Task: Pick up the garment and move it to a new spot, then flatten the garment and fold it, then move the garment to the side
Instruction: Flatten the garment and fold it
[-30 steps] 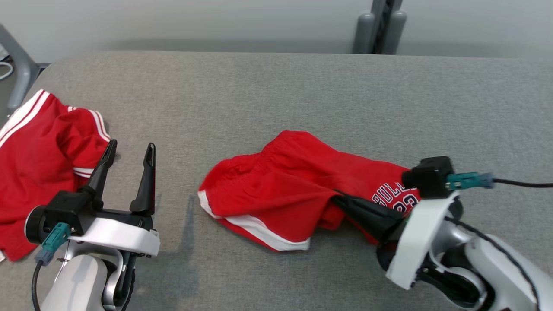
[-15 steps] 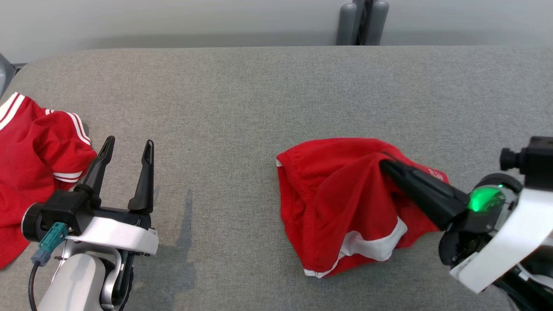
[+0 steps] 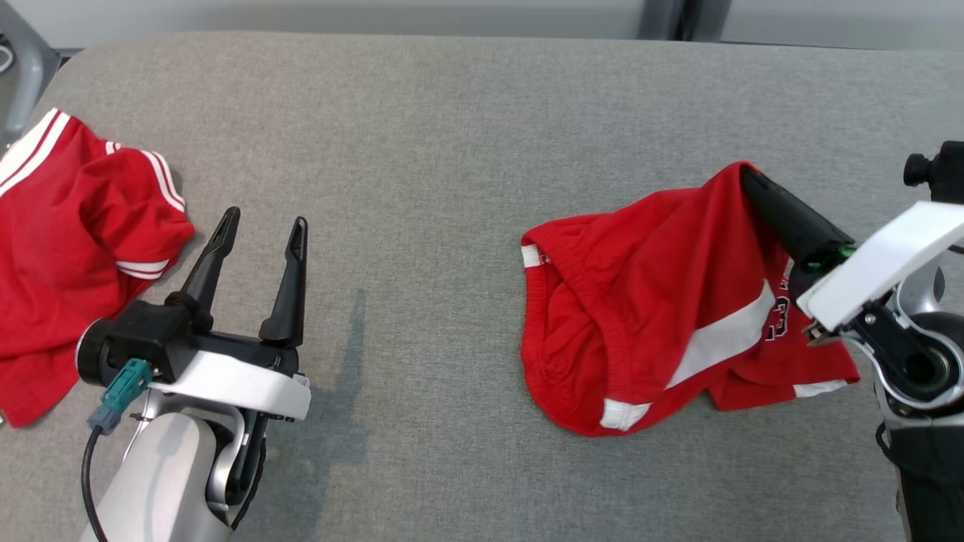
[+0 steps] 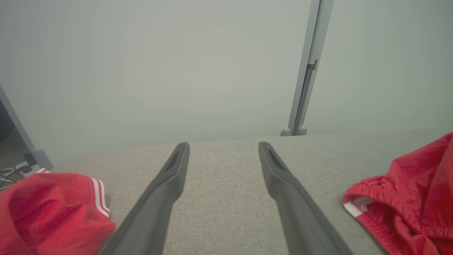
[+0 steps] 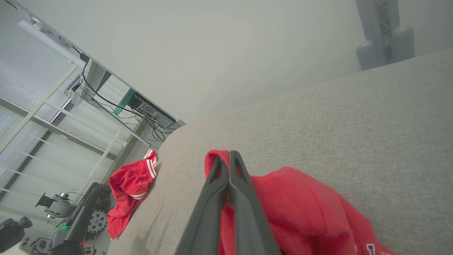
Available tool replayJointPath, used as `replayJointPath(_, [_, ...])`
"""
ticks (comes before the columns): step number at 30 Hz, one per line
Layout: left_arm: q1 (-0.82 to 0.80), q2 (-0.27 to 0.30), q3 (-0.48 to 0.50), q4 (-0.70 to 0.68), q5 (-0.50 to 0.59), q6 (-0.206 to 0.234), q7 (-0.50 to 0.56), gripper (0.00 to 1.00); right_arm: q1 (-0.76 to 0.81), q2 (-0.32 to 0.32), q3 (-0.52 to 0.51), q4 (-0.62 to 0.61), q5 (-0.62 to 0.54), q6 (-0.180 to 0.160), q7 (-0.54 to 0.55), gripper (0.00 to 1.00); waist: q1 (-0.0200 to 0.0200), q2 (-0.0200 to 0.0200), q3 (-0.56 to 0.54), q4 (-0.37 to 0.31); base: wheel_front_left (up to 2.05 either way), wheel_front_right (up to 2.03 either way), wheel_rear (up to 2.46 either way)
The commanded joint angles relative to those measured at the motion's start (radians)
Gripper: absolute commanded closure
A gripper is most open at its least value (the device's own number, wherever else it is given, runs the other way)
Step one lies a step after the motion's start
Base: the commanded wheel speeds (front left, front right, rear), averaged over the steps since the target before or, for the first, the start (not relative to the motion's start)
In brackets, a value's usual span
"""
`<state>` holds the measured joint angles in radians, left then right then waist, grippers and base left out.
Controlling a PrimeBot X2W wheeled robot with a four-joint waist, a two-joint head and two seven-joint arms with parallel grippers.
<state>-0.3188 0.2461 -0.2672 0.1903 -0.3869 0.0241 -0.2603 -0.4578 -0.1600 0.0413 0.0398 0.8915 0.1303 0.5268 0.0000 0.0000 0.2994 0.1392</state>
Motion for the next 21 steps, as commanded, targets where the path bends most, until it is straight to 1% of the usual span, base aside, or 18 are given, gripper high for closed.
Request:
replayJointPath(1, [-0.017,0.001,0.001,0.002,0.009,-0.005,-0.004,0.00,-0.023,-0.005,-0.007,0.029,-0.006,0.001,-0.013,1.00,0.0000,0.0000,0.018,0.019,0.00,0.00,0.00])
replayJointPath(5, [-0.031,-0.015,0.001,0.005,0.016,-0.014,-0.004,0.00,-0.098,-0.012,0.007,0.189,-0.041,0.001,-0.057,1.00,0.0000,0.0000,0.045,0.038,0.00,0.00,0.00])
replayJointPath(9, [-0.044,-0.025,0.009,0.006,0.025,-0.021,-0.004,0.00,-0.159,-0.015,0.050,0.299,-0.064,0.001,-0.123,1.00,0.0000,0.0000,0.064,0.043,0.00,0.00,0.00])
replayJointPath(10, [-0.045,-0.028,0.011,0.007,0.027,-0.022,-0.004,0.00,-0.169,-0.013,0.060,0.321,-0.061,0.001,-0.141,0.75,0.0000,0.0000,0.065,0.042,0.00,0.00,0.00])
replayJointPath(11, [-0.045,-0.029,0.014,0.009,0.029,-0.023,-0.004,0.00,-0.178,-0.012,0.071,0.335,-0.056,0.001,-0.161,0.24,0.0000,0.0000,0.066,0.041,0.00,0.00,0.00])
replayJointPath(12, [-0.044,-0.032,0.017,0.010,0.031,-0.024,-0.004,0.00,-0.182,-0.014,0.090,0.345,-0.053,0.001,-0.176,0.05,0.0000,0.0000,0.065,0.039,0.00,0.00,0.00])
replayJointPath(13, [-0.041,-0.033,0.020,0.011,0.034,-0.024,-0.004,0.00,-0.182,-0.020,0.105,0.350,-0.049,0.001,-0.194,0.00,0.0000,0.0000,0.063,0.036,0.00,0.00,0.00])
replayJointPath(17, [-0.024,-0.034,0.033,0.018,0.041,-0.022,-0.004,0.00,-0.131,-0.044,0.140,0.339,-0.025,0.001,-0.275,0.00,0.0000,0.0000,0.036,0.019,0.00,0.00,0.00])
replayJointPath(21, [0.004,-0.029,0.048,0.017,0.043,-0.012,-0.004,0.00,-0.055,-0.075,0.146,0.292,-0.001,0.001,-0.349,0.00,0.0000,0.0000,0.002,-0.006,0.00,0.00,0.00])
